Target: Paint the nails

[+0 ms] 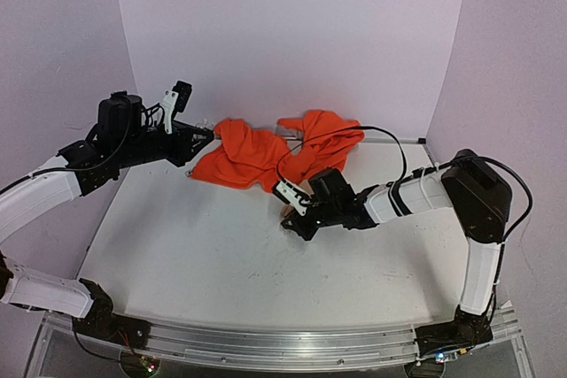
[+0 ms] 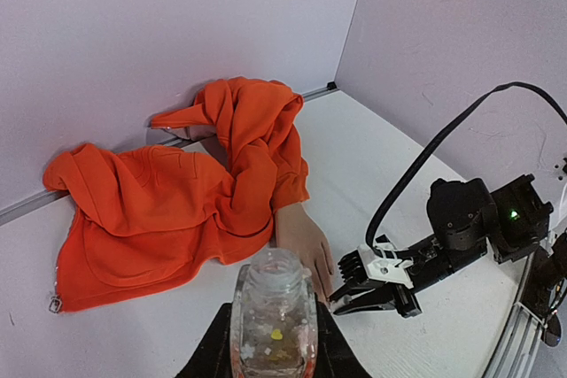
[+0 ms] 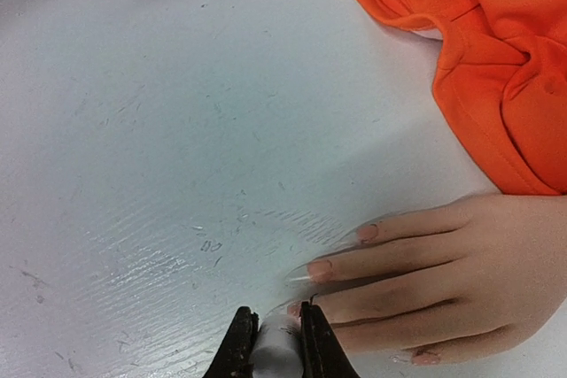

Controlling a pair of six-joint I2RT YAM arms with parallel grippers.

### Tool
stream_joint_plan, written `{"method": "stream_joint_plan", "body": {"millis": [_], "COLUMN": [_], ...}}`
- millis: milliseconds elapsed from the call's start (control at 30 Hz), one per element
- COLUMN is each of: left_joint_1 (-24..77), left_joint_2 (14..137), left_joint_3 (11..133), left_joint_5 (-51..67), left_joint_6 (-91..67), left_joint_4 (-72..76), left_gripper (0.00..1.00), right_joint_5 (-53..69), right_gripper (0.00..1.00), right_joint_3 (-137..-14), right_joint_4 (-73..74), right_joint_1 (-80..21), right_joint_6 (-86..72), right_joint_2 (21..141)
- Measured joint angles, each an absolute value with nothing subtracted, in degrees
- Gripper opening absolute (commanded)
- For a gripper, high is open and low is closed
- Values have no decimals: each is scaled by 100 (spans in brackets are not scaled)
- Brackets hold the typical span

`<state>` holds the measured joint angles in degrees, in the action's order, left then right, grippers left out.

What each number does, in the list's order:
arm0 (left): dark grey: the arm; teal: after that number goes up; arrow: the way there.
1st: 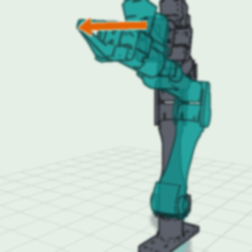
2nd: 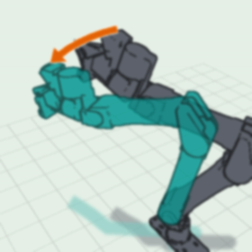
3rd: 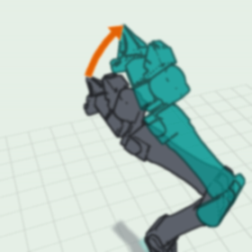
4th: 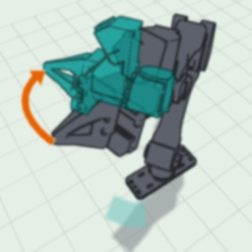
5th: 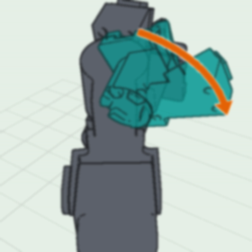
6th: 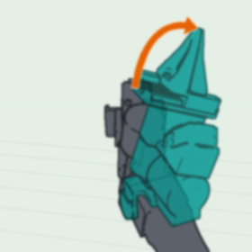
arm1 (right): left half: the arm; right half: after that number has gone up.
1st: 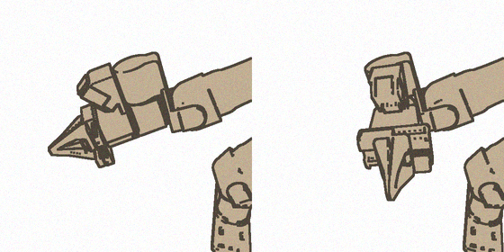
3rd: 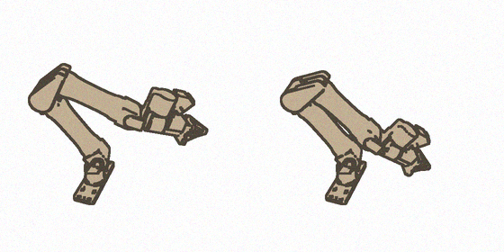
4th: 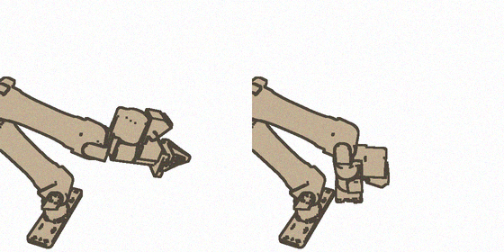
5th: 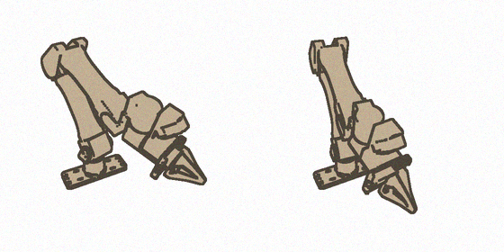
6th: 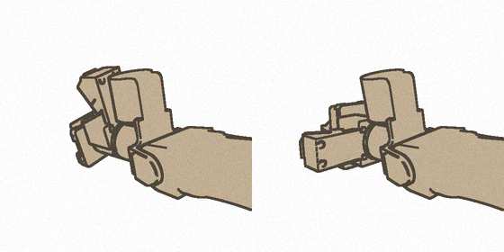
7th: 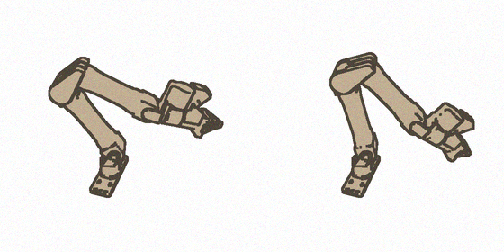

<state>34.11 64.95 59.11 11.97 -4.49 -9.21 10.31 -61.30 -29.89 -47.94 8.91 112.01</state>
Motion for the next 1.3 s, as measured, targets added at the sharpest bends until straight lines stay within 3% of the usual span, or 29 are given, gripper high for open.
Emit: {"method": "stream_joint_plan", "body": {"millis": [1300], "left_joint_1": [3411], "left_joint_2": [6495], "left_joint_3": [5911], "left_joint_5": [1210], "left_joint_6": [-449], "left_joint_4": [-921], "left_gripper": [0], "right_joint_5": [766], "right_gripper": [0], "right_joint_3": [-6132], "right_joint_4": [-3065], "right_joint_1": [-4794], "right_joint_6": [864], "right_joint_2": [11209]}}
